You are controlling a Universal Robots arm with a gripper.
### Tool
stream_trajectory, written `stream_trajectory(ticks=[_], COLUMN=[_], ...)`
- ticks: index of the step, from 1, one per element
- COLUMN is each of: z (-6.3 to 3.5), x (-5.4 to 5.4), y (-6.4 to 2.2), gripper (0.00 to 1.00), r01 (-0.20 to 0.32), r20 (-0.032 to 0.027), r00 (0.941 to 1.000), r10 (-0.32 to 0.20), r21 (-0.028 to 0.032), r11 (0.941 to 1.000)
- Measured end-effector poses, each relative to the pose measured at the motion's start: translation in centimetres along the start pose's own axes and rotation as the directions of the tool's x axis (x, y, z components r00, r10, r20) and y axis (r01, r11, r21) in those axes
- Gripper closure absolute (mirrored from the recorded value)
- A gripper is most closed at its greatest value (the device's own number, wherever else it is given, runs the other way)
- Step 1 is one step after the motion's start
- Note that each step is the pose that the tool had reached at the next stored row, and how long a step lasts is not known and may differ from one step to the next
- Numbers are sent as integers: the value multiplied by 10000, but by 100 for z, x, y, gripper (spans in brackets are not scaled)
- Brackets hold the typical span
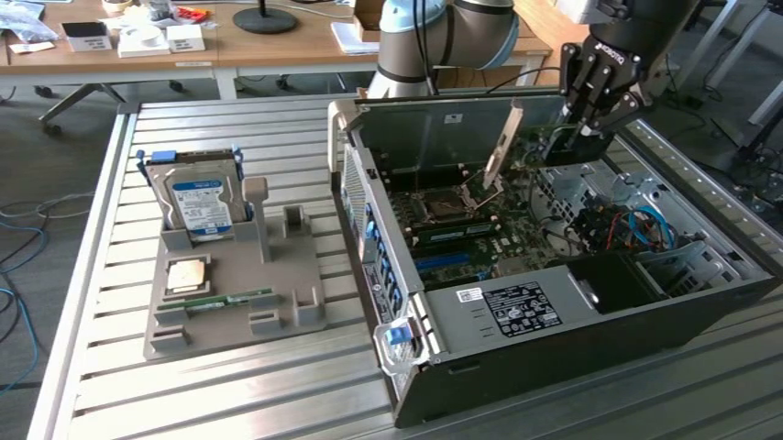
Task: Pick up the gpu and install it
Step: 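Insert the gpu into the slot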
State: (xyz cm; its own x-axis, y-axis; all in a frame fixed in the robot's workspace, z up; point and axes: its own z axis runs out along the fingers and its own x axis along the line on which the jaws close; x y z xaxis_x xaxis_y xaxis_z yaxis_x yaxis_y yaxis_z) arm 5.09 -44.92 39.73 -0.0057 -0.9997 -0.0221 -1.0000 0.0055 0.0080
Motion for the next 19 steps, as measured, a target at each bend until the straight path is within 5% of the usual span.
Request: stream_trajectory(ticks=[19], z=[155], x=[4], y=[16], gripper=[73], r01=[-29], r20=[1], r00=[10000], r10=[29], r21=[0], r11=[10000])
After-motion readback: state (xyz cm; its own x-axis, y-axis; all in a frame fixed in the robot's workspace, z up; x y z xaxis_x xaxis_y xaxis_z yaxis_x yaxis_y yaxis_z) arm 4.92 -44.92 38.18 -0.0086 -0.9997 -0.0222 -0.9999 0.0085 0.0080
